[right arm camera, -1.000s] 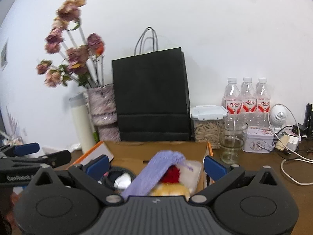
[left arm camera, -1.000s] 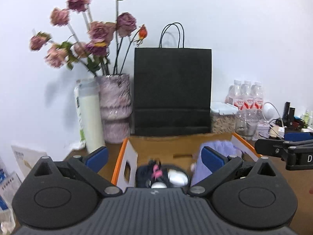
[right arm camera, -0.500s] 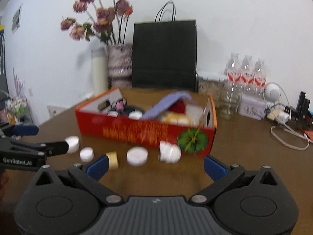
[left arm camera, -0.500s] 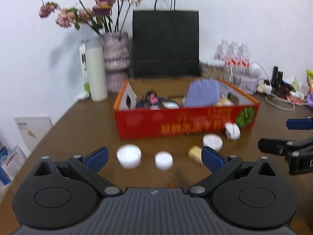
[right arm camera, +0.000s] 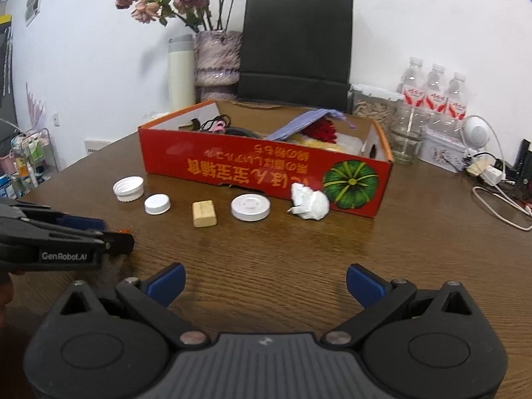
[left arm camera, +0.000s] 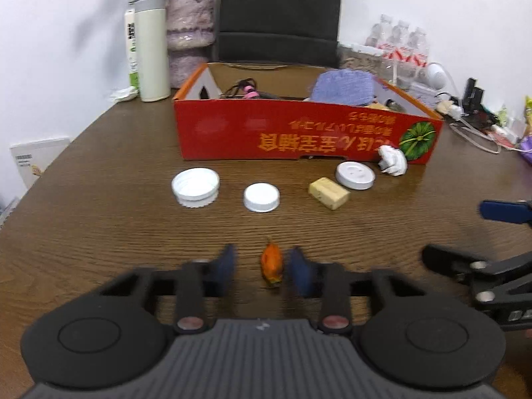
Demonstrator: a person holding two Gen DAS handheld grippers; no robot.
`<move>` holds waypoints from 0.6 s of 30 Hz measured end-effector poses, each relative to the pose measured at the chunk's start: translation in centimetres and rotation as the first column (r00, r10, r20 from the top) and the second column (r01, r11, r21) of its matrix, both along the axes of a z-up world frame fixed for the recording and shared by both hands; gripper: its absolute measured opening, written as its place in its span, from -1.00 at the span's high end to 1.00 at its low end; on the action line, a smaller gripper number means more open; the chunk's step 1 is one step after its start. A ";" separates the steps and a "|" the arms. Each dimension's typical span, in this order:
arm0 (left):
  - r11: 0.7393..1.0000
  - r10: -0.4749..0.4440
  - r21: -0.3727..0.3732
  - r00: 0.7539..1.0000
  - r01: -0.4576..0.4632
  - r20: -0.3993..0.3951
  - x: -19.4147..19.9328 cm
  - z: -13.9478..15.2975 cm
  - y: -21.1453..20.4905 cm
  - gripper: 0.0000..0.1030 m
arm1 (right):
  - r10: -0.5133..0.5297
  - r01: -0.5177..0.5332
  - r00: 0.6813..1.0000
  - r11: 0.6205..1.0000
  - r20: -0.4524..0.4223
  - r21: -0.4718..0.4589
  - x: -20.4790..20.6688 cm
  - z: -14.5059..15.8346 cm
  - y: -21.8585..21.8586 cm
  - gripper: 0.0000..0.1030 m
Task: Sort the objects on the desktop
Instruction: 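Withdraw both tools from the box back toward the desk items, then grasp the small orange item with the left tool while the right tool grasps the yellow soap bar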
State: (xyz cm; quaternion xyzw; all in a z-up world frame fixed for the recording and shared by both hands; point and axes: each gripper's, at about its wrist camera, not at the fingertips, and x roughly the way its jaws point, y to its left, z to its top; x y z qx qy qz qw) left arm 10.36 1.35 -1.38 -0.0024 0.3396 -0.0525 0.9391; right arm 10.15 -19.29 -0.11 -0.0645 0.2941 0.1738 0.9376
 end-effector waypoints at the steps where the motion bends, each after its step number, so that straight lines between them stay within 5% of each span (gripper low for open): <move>1: 1.000 -0.007 -0.005 1.000 0.007 -0.001 0.0 0.0 0.0 0.73 | 0.006 -0.006 1.000 1.000 -0.003 -0.001 0.2 -0.1 0.3 -1.00; 7: 0.999 -0.001 -0.043 1.000 0.002 0.022 0.2 0.5 0.7 0.74 | 0.045 -0.045 0.999 0.999 -0.003 -0.014 2.1 -0.2 2.5 -0.96; 18: 0.995 0.063 -0.084 0.995 -0.057 0.077 1.9 2.1 3.7 0.74 | 0.118 -0.120 0.992 0.992 -0.033 -0.040 6.9 -0.8 7.3 -0.06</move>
